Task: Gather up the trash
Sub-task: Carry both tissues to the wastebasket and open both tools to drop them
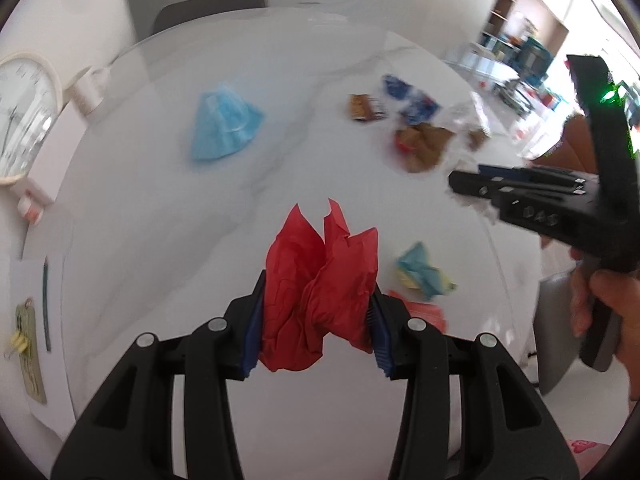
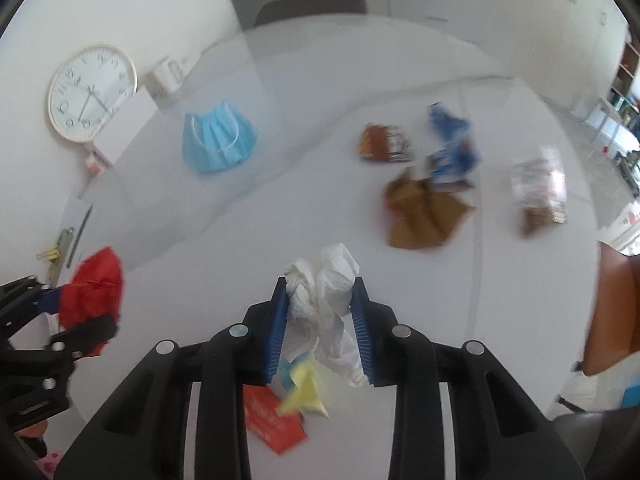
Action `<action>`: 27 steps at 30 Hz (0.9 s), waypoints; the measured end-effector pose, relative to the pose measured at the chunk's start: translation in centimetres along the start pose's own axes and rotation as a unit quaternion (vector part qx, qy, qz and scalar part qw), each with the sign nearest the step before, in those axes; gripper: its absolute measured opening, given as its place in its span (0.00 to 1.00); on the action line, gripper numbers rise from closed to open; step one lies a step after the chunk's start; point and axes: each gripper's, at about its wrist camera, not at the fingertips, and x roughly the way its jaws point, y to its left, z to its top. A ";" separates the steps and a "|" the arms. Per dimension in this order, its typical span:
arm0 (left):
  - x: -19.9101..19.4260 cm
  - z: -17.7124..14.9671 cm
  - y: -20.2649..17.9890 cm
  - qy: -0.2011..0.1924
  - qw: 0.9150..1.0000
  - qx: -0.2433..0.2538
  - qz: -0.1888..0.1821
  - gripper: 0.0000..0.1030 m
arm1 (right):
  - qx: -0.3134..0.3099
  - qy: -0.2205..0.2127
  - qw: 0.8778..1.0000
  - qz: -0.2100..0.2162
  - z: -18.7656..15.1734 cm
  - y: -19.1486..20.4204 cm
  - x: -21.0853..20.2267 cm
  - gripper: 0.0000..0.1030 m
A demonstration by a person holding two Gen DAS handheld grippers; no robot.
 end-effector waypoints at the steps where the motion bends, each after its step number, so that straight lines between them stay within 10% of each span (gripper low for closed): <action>1: -0.1 0.1 -0.8 0.001 1.000 0.010 -0.008 0.42 | 0.012 -0.005 1.000 -0.006 -0.6 -1.0 -1.4 0.31; 27: 4.3 -3.1 -34.6 0.065 0.985 0.104 -0.119 0.44 | -0.032 0.036 0.999 0.000 -15.7 -24.9 -14.3 0.33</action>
